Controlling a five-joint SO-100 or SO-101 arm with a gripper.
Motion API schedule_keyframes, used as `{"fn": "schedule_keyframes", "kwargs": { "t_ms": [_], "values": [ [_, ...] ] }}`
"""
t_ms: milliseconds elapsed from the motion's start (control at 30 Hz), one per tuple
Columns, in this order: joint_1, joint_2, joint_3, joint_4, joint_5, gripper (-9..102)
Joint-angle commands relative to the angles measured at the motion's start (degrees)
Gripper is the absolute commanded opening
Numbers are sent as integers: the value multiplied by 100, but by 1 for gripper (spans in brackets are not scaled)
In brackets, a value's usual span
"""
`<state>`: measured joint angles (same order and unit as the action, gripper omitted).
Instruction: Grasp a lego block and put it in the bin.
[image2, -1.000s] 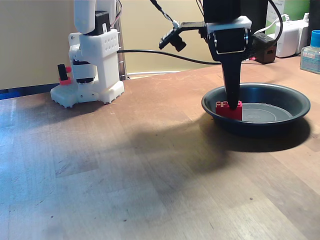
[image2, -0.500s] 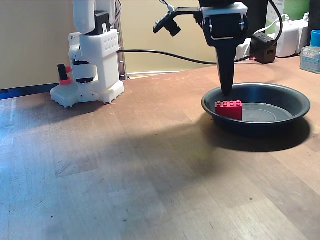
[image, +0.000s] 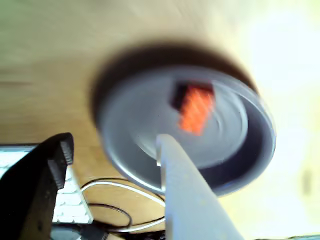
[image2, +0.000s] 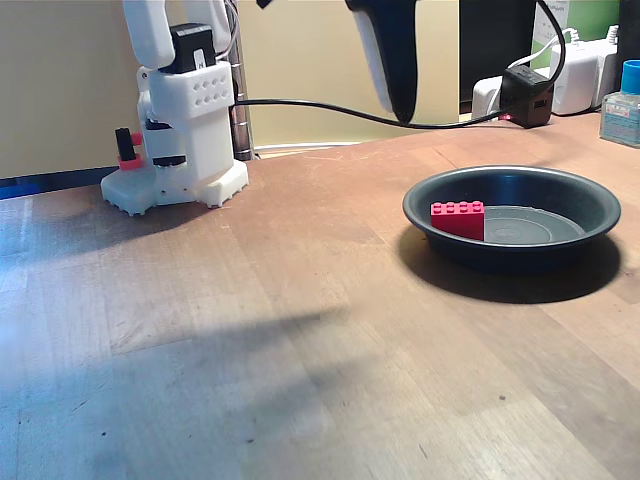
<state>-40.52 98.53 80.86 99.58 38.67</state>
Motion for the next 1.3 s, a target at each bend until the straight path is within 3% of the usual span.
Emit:
{"fn": "schedule_keyframes", "kwargs": {
  "t_ms": [0, 267, 567, 1067, 1267],
  "values": [
    [404, 562, 193, 18, -686, 15],
    [1714, 1714, 1441, -53, -2584, 15],
    [3270, 3067, 3612, -1134, -4342, 15],
    [3814, 5353, 7409, -3366, -4491, 15],
    [3814, 5889, 8060, -3621, -4482, 15]
  ]
}}
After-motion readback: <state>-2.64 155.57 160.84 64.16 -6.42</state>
